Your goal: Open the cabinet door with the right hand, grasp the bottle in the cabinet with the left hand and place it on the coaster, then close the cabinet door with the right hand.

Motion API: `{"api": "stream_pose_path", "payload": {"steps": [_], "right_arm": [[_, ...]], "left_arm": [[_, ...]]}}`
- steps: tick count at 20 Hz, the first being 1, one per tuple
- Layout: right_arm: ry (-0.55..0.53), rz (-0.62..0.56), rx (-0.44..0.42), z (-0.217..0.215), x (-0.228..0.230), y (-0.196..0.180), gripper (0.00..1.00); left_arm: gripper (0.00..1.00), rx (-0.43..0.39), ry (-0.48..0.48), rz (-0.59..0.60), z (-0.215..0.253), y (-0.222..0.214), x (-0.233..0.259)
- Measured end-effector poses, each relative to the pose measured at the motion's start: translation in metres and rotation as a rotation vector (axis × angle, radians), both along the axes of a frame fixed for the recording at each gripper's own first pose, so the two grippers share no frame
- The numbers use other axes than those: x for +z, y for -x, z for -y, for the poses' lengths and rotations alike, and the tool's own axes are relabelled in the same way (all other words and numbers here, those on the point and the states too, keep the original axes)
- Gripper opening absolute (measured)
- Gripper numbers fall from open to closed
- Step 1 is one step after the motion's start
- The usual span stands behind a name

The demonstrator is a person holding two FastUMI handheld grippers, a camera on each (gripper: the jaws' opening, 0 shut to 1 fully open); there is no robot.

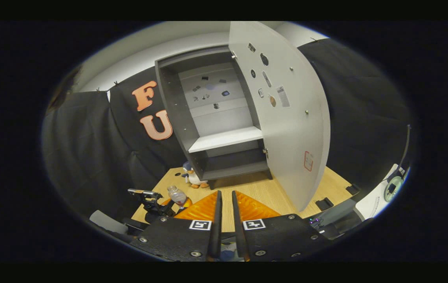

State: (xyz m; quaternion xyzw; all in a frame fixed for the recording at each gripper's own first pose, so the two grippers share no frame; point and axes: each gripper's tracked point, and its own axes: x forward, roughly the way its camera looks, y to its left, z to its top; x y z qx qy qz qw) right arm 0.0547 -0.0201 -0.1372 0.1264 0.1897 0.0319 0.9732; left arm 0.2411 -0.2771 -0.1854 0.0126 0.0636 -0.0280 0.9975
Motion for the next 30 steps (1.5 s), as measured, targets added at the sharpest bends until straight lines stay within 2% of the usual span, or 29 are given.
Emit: {"api": "stream_pose_path", "payload": {"steps": [6, 16, 22, 30], "right_arm": [[-0.008, -0.046, 0.002, -0.002, -0.015, -0.004, 0.15], [-0.03, -0.07, 0.002, 0.0, -0.023, -0.002, 0.15], [-0.054, -0.097, 0.008, -0.002, -0.03, 0.002, 0.15], [-0.049, -0.094, 0.011, -0.003, -0.028, 0.009, 0.15]], "left_arm": [[0.85, 0.0, -0.003, -0.041, 0.0, 0.004, -0.015], [0.85, -0.003, -0.005, -0.035, 0.001, 0.005, -0.016], [0.92, -0.029, -0.018, -0.033, 0.003, 0.007, -0.014], [0.94, 0.009, -0.009, -0.035, -0.001, 0.009, -0.011]]}}
